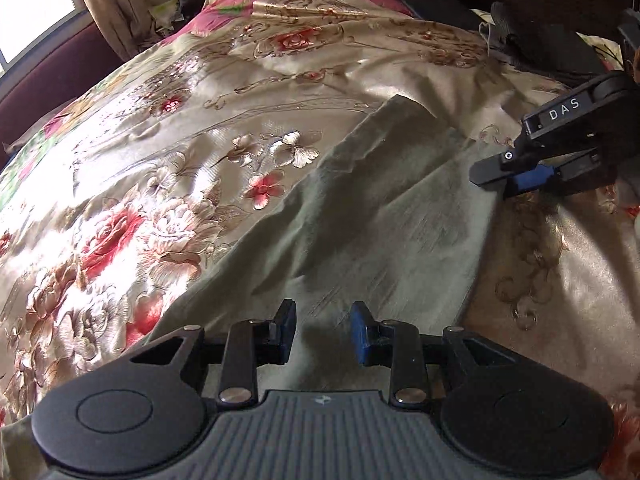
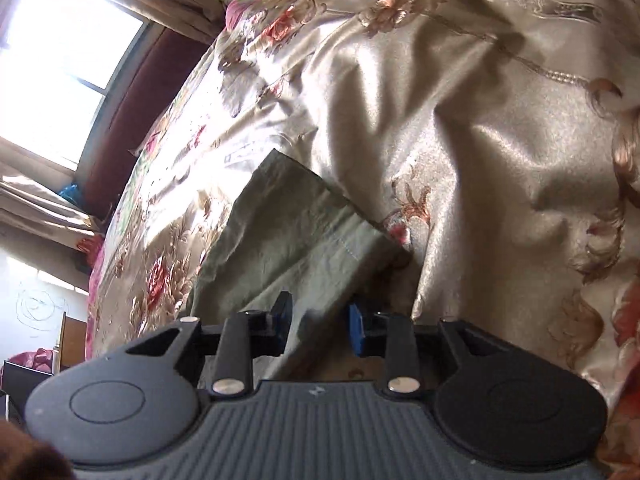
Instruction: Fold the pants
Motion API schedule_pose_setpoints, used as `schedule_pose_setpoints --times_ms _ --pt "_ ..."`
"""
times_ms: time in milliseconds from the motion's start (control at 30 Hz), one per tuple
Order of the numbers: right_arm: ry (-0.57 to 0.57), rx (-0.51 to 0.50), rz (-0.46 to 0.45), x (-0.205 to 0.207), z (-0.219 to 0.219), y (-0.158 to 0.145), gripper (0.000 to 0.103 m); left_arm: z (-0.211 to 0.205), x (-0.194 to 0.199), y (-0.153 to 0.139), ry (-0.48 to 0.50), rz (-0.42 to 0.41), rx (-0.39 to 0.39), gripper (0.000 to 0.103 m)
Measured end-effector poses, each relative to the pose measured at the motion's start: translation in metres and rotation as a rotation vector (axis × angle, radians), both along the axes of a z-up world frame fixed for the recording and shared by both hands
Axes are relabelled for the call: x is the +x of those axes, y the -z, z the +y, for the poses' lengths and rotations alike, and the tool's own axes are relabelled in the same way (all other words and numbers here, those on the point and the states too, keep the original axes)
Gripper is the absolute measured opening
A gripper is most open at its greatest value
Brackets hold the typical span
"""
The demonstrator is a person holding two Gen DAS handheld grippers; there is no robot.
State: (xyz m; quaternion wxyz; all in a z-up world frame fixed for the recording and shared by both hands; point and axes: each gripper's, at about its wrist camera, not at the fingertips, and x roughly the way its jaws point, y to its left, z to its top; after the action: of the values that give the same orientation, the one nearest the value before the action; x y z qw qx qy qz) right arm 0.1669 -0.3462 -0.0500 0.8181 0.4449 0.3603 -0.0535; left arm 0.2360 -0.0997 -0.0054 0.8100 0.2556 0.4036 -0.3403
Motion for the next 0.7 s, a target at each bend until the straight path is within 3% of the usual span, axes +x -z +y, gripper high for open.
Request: schedule_pose_setpoints --times_ms 133,367,433,533,700 --pt "0.067 0.071 -0.058 -0.009 -0.006 0.012 0.031 -0.010 0.003 0.005 0.008 0.027 0.011 0.045" --pt "0.074 0.035 -0.124 -0.012 -0.002 0.013 0.034 -0.016 0.003 0.011 0.045 0.031 0.037 0.045" --pt "0.083 0.049 -0.173 -0.003 -0.002 0.015 0.033 -0.019 0.003 0.012 0.051 0.028 0.044 0.045" --pt "0.101 0.067 -0.177 0.006 -0.006 0.024 0.030 -0.020 0.003 0.012 0.068 0.018 0.049 0.045" --pt "0.128 0.101 -0.244 -0.004 -0.002 0.017 0.032 -0.021 0.003 0.013 0.068 0.004 0.043 0.045"
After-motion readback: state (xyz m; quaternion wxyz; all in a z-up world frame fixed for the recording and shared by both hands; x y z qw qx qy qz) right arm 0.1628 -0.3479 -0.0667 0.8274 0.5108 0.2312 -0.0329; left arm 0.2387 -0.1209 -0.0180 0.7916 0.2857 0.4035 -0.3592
